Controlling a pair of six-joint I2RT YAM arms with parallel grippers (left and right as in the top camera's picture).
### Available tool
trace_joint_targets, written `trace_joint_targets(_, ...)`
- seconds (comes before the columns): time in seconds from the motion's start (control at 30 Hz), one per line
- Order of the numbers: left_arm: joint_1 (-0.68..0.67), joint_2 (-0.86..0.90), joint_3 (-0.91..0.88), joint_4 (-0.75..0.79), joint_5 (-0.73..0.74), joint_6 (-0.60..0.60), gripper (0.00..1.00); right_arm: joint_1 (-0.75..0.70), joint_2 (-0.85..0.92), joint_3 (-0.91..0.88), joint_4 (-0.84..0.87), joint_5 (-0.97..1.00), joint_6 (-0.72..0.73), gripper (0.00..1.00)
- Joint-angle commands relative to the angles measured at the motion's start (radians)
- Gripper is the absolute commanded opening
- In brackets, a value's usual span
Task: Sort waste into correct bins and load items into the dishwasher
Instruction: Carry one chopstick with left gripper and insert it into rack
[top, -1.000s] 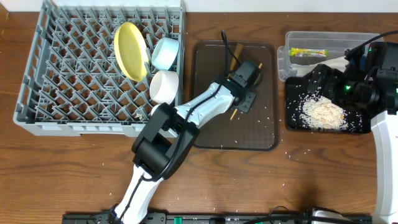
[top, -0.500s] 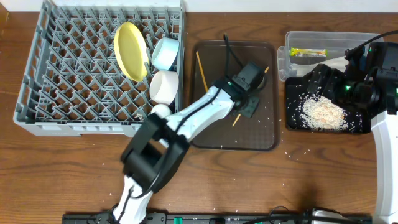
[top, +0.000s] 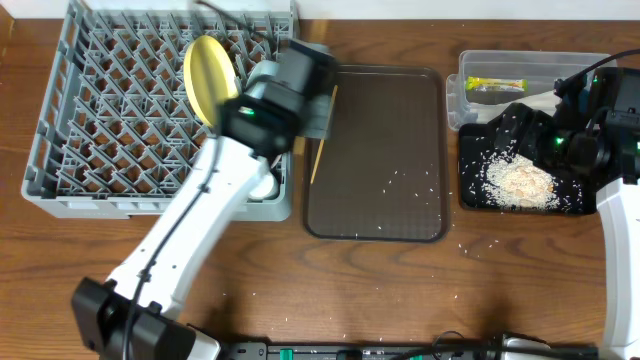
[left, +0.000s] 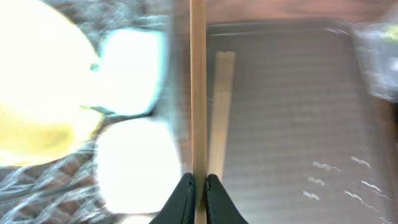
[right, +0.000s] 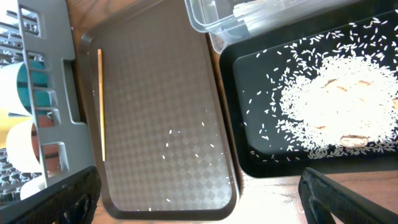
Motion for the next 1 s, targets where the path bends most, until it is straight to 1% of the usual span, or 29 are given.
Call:
trace_joint_targets(0.0,0.107,0.019,-0.019,-0.049,-0.111,-0.012,0.07,-0.008,0.001,0.015,-0.002,-0.004,0.010,0.99)
trace_joint_targets(0.17,0.192,0.075,-0.043,-0.120,-0.112,0.017,0.08,-0.008,0.001,0.015,-0.002,-0.004,0.010,0.99)
trace_joint_targets(0.27,0.231,0.127,-0.046,-0.157,-0.112,0.062,0.08,-0.008,0.001,0.015,-0.002,-0.004,0.010,0.99)
trace_joint_targets(0.4,0.256,0.183,-0.046,-0.175,-0.112,0.076,0.08,-0.008,0.001,0.015,-0.002,-0.004,0.010,0.99)
trace_joint_targets(0.53,0.263,0.200,-0.046,-0.179,-0.112,0.076,0.08,-0.008,0.001,0.015,-0.002,-0.004,0.010,0.99)
trace_joint_targets(0.67,0.263,0.200,-0.046,-0.191,-0.112,0.122,0.10,-0.008,0.001,0.015,-0.002,-0.004,0.010,0.99)
trace_joint_targets(0.73,0.264,0.200,-0.046,-0.208,-0.113,0.145,0.17,-0.008,0.001,0.015,-0.002,-0.004,0.010,0.99)
trace_joint_targets(0.77,0.264,0.200,-0.046,-0.213,-0.113,0.148,0.29,-0.008,0.001,0.015,-0.002,-0.004,0.010,0.99)
trace_joint_targets(0.8,0.264,0.200,-0.046,-0.217,-0.113,0.149,0.37,-0.008,0.001,0.015,-0.002,-0.004,0.010,0.99)
trace_joint_targets(0.9,0.267,0.199,-0.046,-0.221,-0.112,0.150,0.54,-0.008,0.001,0.015,-0.002,-0.004,0.010,0.99)
trace_joint_targets(0.97,0.267,0.197,-0.045,-0.220,-0.112,0.150,0.57,-0.008,0.001,0.015,-0.002,-0.004,0.010,0.99)
